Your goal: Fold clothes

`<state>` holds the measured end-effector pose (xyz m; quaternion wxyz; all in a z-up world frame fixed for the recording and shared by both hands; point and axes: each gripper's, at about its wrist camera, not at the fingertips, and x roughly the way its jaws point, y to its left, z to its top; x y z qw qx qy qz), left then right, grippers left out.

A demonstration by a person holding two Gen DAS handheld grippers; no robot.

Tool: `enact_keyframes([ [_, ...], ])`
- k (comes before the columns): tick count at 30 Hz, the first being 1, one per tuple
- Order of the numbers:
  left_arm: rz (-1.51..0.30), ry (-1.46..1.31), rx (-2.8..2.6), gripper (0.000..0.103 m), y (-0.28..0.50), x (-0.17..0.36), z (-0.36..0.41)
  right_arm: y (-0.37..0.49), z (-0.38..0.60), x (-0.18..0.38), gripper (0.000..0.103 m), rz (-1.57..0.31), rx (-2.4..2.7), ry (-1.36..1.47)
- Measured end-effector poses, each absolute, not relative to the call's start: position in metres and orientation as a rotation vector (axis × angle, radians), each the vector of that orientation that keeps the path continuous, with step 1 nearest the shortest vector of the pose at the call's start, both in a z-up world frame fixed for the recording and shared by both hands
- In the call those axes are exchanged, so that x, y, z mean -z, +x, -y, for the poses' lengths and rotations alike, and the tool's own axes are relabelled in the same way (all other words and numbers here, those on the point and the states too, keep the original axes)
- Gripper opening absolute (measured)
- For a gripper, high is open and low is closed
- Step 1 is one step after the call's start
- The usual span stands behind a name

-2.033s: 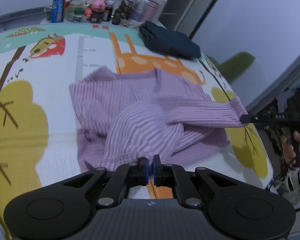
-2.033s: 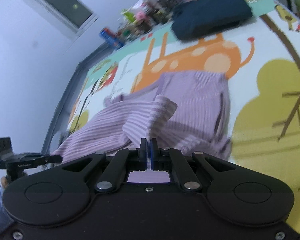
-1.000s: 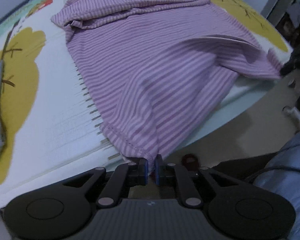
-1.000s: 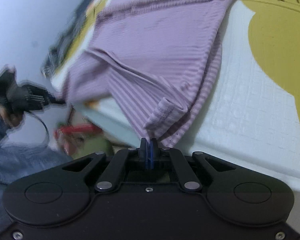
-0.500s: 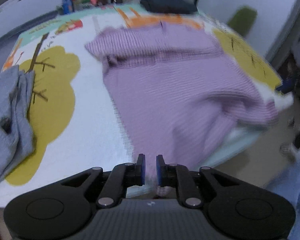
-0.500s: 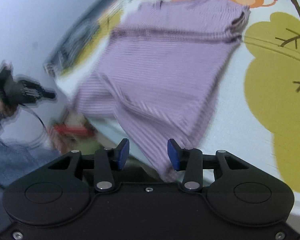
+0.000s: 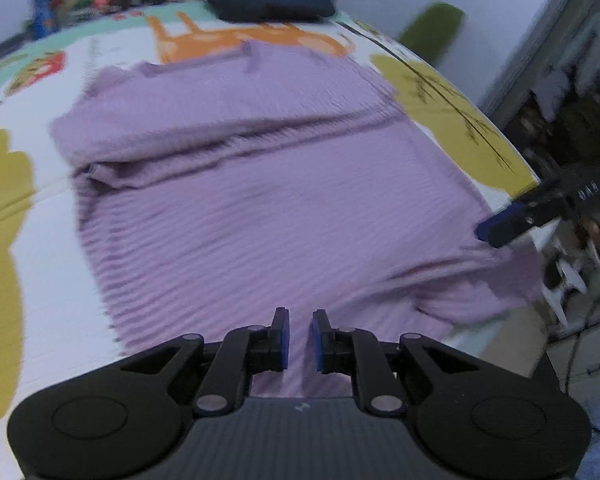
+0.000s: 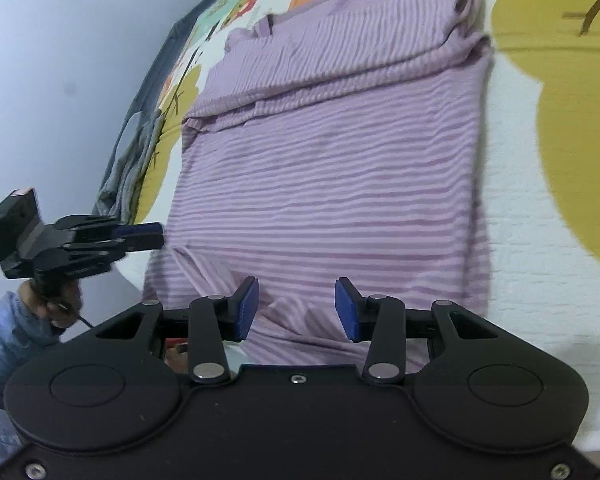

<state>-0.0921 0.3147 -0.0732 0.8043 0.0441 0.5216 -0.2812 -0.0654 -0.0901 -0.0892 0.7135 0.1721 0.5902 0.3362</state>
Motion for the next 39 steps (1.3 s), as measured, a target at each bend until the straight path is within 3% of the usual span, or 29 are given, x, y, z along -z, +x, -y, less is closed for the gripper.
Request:
enact_keyframes([
  [10,-1.287,0.212,0.871,0.015,-0.142,0.087,-0.299,-0.099,0.059,0.101,0.041,-1.508,-0.968,0.270],
  [16,-1.289,0.196,0.899,0.017,-0.150,0.076,-0.305,-0.125,0.061,0.097,0.041,-1.565,-1.030,0.192],
  [28,-1.152,0.201,0.880,0.018,-0.125,0.050,-0.287,-0.140,0.024,0.057,0.041,-1.256,-1.029,-0.005],
  [39,-1.159,0.169,0.869,0.018,-0.116,0.059,-0.281,-0.140,-0.028,0.078,0.041,-1.260,-1.108,-0.030],
])
